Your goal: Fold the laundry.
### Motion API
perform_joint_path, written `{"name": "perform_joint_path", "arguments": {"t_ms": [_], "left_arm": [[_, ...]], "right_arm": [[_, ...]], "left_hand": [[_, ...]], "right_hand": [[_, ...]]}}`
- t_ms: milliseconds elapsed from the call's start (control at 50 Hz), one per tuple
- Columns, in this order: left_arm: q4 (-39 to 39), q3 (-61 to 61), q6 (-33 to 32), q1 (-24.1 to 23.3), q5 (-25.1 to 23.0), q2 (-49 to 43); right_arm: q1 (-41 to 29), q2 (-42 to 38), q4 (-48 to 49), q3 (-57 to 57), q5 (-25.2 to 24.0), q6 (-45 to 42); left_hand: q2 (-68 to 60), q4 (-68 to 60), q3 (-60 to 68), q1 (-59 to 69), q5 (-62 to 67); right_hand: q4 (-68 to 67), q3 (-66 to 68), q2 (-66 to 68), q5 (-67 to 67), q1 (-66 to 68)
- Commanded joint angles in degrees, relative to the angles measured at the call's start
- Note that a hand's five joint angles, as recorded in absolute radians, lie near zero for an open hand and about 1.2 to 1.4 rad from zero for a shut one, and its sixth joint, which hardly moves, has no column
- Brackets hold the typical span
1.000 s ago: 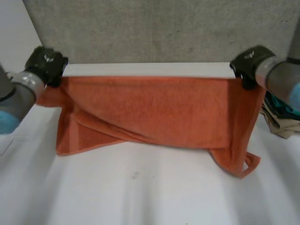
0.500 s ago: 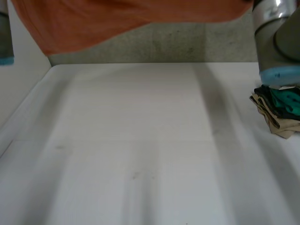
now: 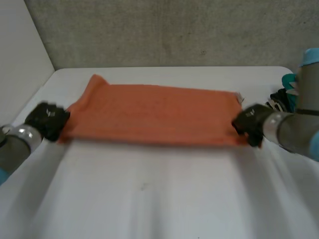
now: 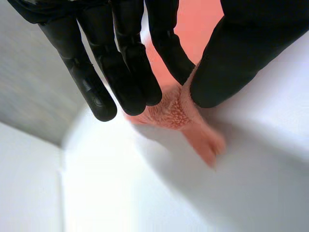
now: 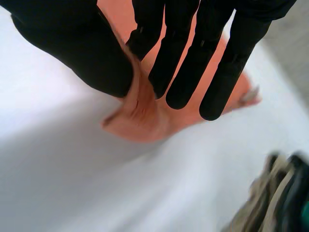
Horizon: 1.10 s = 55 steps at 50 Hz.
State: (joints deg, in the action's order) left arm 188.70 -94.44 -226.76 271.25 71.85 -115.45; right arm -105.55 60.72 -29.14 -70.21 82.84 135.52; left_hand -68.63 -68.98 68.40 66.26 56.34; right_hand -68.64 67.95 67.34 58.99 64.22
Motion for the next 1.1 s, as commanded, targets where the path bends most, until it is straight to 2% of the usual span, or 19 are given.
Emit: {"name": "perform_joint_path", "arguments": {"t_ms": [20, 40, 100, 220, 300, 340, 420, 500, 560, 640, 800, 900, 920, 940, 960, 1000, 1020, 1100], "left_arm": [[-8.6, -13.6, -12.8, 4.1, 1.6, 12.6], [-8.6, -15.9, -16.7, 5.0, 2.0, 15.1], [-8.7, -18.4, -20.7, 5.4, 2.2, 17.5], [-5.6, -15.9, -22.8, 0.9, 2.5, 14.1], [-2.8, -8.7, -20.3, -2.1, 2.3, 9.5], [-0.5, -3.7, -17.1, -4.1, 2.6, 6.4], [4.1, 4.0, -10.6, -6.7, 3.5, 1.0], [9.4, 10.4, -7.0, -8.1, 5.0, -4.3], [12.8, 15.1, -6.5, -9.7, 5.1, -8.4], [16.5, 19.9, -6.3, -12.2, 3.6, -13.1], [22.9, 30.8, -6.8, -16.6, 4.1, -24.1], [22.4, 36.6, -8.4, -17.2, 5.2, -29.5], [22.1, 37.1, -8.8, -17.2, 5.4, -30.0], [21.8, 37.5, -9.0, -17.3, 5.4, -30.4], [21.4, 37.6, -9.1, -17.5, 5.4, -30.7], [21.4, 37.1, -9.7, -17.8, 5.8, -30.5], [21.7, 36.6, -9.8, -18.0, 5.7, -29.8], [23.6, 35.2, -9.6, -17.9, 5.8, -26.1]], "right_arm": [[3.2, 11.7, -23.5, -10.5, 1.6, -10.4], [3.8, 13.3, -25.8, -12.6, 1.5, -13.8], [3.9, 14.3, -24.5, -14.5, 0.1, -17.3], [2.1, 10.1, -15.5, -13.2, 0.5, -12.6], [-0.1, 5.6, -8.6, -10.9, 3.2, -6.5], [-1.1, 3.5, -4.5, -9.7, 5.4, -3.9], [-1.5, 2.0, 2.7, -8.5, 9.3, -1.3], [-1.6, 1.7, 8.2, -9.0, 13.2, -1.2], [-1.6, 1.9, 11.7, -10.3, 16.7, -1.7], [-1.4, 1.9, 17.9, -12.5, 19.0, -2.8], [-1.4, -0.6, 28.2, -15.0, 19.0, -4.7], [-1.5, -2.1, 31.6, -14.6, 19.0, -4.7], [-1.6, -2.3, 32.0, -14.5, 19.0, -4.6], [-1.7, -2.4, 32.4, -14.4, 19.0, -4.6], [-1.9, -2.4, 33.2, -14.3, 19.2, -4.3], [-2.0, -2.1, 33.9, -14.2, 19.6, -3.9], [-2.0, -1.4, 34.7, -14.3, 19.9, -2.9], [-2.0, 2.5, 35.4, -15.1, 19.6, 0.4]], "left_hand": [[-11.4, -11.0, 11.6, 13.7, 13.7], [-11.4, -11.0, 11.6, 13.7, 13.7], [-11.4, -11.0, 11.6, 13.7, 13.7], [-11.4, -11.0, 11.6, 13.7, 13.7], [-11.4, -11.0, 11.6, 13.7, 13.7], [-11.4, -11.0, 11.6, 13.7, 13.7], [-11.4, -11.0, 11.6, 13.7, 13.7], [-11.4, -11.0, 11.6, 13.7, 13.7], [-11.4, -11.0, 11.6, 13.7, 13.7], [-11.4, -11.0, 11.6, 13.7, 13.7], [-11.4, -11.0, 11.6, 13.7, 13.7], [-11.4, -11.0, 11.6, 13.7, 13.7], [-11.4, -11.0, 11.6, 13.7, 13.7], [-11.4, -11.0, 11.6, 13.7, 13.7], [8.6, 8.9, -8.4, -6.2, -6.3], [49.0, 49.3, -48.7, -46.6, -46.7], [58.6, 59.0, -58.4, -56.3, -56.3], [58.6, 59.0, -58.4, -56.3, -56.3]], "right_hand": [[-11.4, 12.0, 12.7, 11.0, 15.8], [-11.4, 12.0, 12.7, 11.0, 15.8], [-11.4, 12.0, 12.7, 11.0, 15.8], [-11.4, 12.0, 12.7, 11.0, 15.8], [-11.4, 12.0, 12.7, 11.0, 15.8], [-11.4, 12.0, 12.7, 11.0, 15.8], [-11.4, 12.0, 12.7, 11.0, 15.8], [-11.4, 12.0, 12.7, 11.0, 15.8], [-11.4, 12.0, 12.7, 11.0, 15.8], [-11.4, 12.0, 12.7, 11.0, 15.8], [-11.4, 12.0, 12.7, 11.0, 15.8], [-11.4, 12.0, 12.7, 11.0, 15.8], [3.6, -2.9, -2.3, -4.0, 0.8], [24.1, -23.4, -22.8, -24.4, -19.7], [58.6, -58.0, -57.3, -59.0, -54.2], [58.6, -58.0, -57.3, -59.0, -54.2], [58.6, -58.0, -57.3, -59.0, -54.2], [58.6, -58.0, -57.3, -59.0, -54.2]]}}
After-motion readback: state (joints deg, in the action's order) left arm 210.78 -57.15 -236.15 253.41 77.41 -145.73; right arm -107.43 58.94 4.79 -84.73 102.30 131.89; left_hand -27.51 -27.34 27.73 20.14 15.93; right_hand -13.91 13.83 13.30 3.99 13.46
